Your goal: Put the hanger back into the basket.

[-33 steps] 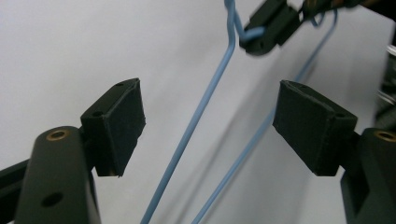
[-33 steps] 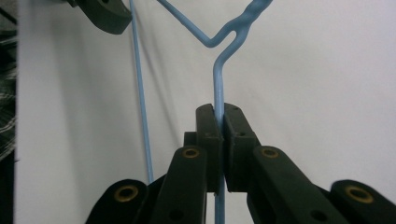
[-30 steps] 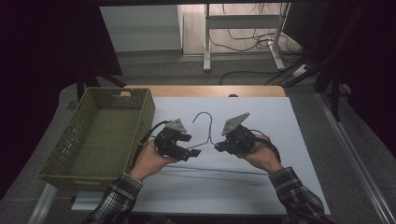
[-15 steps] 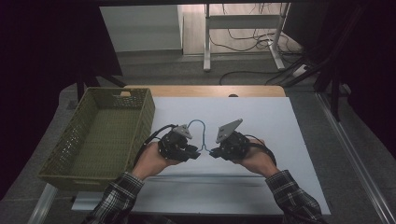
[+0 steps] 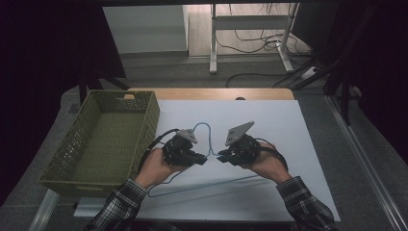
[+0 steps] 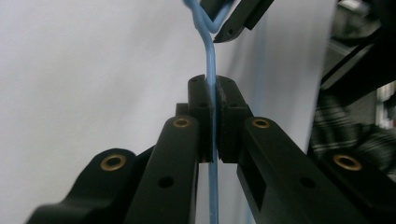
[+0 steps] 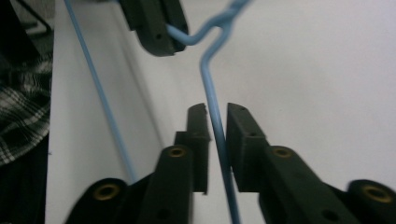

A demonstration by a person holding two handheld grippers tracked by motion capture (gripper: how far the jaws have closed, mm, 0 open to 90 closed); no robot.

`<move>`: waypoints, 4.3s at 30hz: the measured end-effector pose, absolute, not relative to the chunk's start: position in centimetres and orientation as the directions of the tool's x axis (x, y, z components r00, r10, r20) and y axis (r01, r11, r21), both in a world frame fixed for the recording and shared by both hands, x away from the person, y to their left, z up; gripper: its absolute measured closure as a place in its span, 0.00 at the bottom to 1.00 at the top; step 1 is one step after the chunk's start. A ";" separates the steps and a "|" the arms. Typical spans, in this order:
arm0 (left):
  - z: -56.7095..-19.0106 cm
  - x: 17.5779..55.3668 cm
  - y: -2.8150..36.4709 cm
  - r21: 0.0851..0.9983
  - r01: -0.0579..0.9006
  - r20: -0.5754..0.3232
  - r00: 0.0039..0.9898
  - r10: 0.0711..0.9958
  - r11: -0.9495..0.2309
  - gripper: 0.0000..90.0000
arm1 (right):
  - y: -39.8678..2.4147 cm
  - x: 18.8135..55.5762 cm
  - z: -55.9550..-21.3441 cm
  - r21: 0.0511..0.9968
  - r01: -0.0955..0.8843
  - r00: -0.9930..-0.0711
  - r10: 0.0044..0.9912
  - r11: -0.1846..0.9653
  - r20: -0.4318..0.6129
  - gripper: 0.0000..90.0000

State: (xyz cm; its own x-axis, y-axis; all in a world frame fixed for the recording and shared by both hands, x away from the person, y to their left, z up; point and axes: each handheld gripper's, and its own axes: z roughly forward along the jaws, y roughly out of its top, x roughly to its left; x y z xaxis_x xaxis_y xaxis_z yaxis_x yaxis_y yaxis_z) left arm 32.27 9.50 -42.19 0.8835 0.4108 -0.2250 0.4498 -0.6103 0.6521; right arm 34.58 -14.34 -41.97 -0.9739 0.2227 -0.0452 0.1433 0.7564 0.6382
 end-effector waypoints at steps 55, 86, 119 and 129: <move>-35.0 32.2 29.8 0.792 0.542 -0.118 0.587 0.801 -0.280 0.97 | -22.1 30.5 -43.1 0.782 0.419 -0.822 0.559 0.463 0.109 0.04; -38.9 32.1 39.0 0.813 0.564 -0.095 0.368 0.925 -0.141 0.97 | -23.2 29.8 -44.5 0.764 0.439 -0.813 0.571 0.473 0.113 0.02; -42.2 30.3 35.7 0.781 0.609 -0.176 0.424 0.888 -0.136 0.29 | -23.9 28.9 -45.1 0.757 0.461 -0.788 0.606 0.463 0.109 0.00; -41.6 25.6 30.7 0.832 0.527 -0.214 0.593 0.776 -0.174 0.11 | -25.0 27.7 -44.7 0.771 0.466 -0.767 0.633 0.435 0.107 0.00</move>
State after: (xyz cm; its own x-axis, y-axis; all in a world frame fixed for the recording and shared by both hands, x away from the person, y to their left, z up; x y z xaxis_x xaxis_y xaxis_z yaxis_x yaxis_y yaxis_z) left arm 25.56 30.74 -41.64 0.5934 0.7760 -0.2139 0.5268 -0.1735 0.8321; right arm 27.73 -24.99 -44.74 -0.7669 0.6329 0.1066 0.4660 0.4349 0.7706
